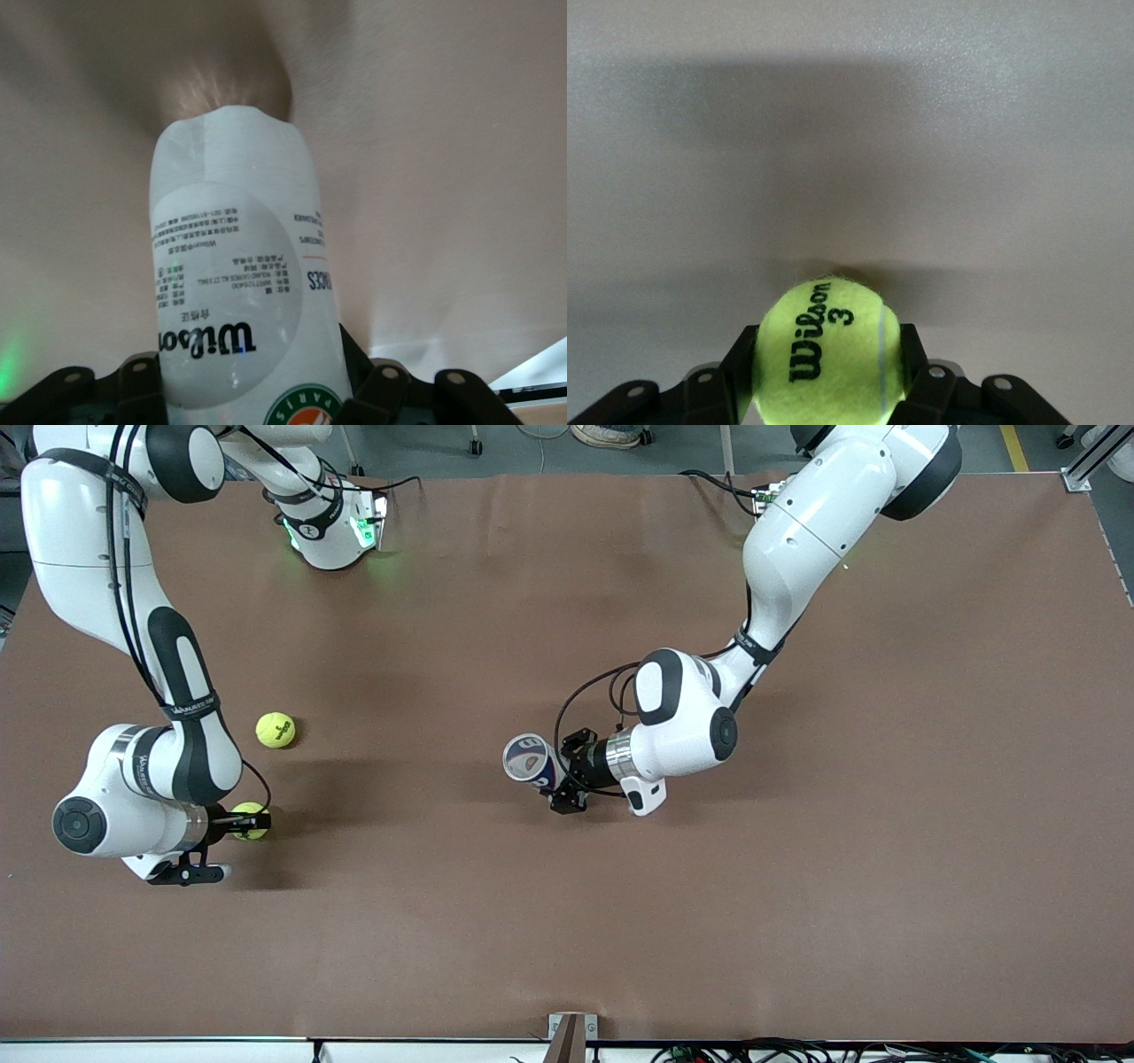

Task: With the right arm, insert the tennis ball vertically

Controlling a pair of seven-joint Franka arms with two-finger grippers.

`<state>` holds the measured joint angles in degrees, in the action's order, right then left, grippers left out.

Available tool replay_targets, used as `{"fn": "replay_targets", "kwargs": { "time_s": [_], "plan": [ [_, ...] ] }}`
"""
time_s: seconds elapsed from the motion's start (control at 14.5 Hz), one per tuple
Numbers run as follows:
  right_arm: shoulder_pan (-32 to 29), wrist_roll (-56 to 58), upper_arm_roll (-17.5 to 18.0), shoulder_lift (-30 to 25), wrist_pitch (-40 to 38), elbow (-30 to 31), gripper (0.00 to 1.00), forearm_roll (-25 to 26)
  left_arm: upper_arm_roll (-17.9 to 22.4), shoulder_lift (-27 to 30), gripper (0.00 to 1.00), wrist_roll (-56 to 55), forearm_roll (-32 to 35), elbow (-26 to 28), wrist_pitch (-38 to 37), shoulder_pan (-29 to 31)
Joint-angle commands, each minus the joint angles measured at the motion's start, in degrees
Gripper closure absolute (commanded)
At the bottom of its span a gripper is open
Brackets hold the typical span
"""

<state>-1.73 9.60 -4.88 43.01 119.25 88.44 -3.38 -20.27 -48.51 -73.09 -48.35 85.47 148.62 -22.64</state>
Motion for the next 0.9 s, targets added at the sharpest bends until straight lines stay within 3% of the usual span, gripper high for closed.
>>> {"fn": "replay_targets", "kwargs": {
  "time_s": [0.0, 0.28, 0.48, 0.83],
  "plan": [
    [0.58, 0.69, 0.13, -0.91, -0.16, 0.86, 0.61, -0.66, 0.5, -1.15, 0.37, -1.0, -0.96, -2.5, -0.34, -0.56],
    [5.41, -2.37, 0.13, -7.22, -10.86, -0.98, 0.63, -0.58, 0.93, -0.18, 0.37, -5.38, 1.41, -4.16, -0.43, -1.17],
    [11.2, -13.6, 0.13, -11.1, -19.03, -2.56, 0.63, -0.58, 3.48, -0.18, 0.37, -12.06, 6.85, -4.61, -0.43, -3.71],
    [21.13, -31.97, 0.31, -16.29, -24.68, -5.63, 0.63, -3.64, 3.92, -0.62, 0.37, -13.14, 7.48, -5.31, -0.34, -4.69]
  ]
}}
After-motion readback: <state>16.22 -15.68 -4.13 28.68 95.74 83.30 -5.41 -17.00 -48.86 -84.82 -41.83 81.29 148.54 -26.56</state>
